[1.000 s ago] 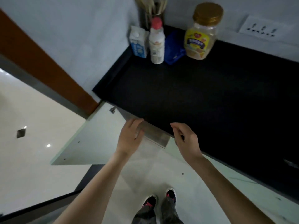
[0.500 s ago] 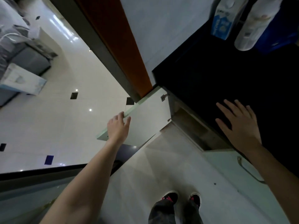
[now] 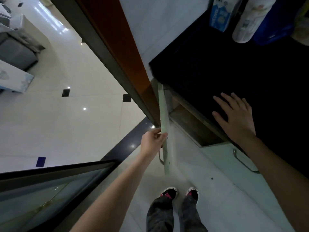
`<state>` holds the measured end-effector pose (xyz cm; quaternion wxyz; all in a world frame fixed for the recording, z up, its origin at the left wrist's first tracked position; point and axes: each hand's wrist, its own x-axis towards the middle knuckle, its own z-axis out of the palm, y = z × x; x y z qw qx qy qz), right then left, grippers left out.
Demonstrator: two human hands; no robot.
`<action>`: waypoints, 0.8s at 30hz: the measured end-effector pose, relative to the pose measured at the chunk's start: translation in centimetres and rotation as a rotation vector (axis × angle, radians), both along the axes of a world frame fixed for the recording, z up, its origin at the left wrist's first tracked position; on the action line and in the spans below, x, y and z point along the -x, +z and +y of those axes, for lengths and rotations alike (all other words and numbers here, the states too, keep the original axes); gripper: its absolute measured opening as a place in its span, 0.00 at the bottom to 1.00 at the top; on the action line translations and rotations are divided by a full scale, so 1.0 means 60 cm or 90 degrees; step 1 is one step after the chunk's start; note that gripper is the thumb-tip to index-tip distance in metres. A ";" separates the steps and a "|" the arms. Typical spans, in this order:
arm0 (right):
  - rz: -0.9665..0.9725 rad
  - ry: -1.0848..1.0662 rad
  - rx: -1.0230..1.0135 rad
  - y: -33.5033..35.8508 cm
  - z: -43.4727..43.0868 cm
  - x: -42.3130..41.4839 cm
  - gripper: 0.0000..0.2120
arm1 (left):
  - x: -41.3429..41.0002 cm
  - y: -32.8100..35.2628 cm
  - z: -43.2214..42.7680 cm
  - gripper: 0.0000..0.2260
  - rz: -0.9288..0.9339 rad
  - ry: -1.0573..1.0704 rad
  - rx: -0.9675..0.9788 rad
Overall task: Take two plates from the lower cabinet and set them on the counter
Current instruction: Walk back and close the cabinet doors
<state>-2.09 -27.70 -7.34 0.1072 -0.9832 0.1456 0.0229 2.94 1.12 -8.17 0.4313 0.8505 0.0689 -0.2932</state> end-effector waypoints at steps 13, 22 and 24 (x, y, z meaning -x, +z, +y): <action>0.034 0.019 -0.022 0.009 -0.049 0.114 0.25 | 0.023 -0.018 -0.184 0.22 0.023 0.027 0.050; 0.009 0.020 -0.050 0.009 -0.053 0.113 0.25 | 0.028 -0.032 -0.234 0.24 0.146 0.199 0.235; 0.008 0.017 -0.052 0.009 -0.052 0.114 0.25 | 0.026 -0.033 -0.240 0.25 0.162 0.185 0.267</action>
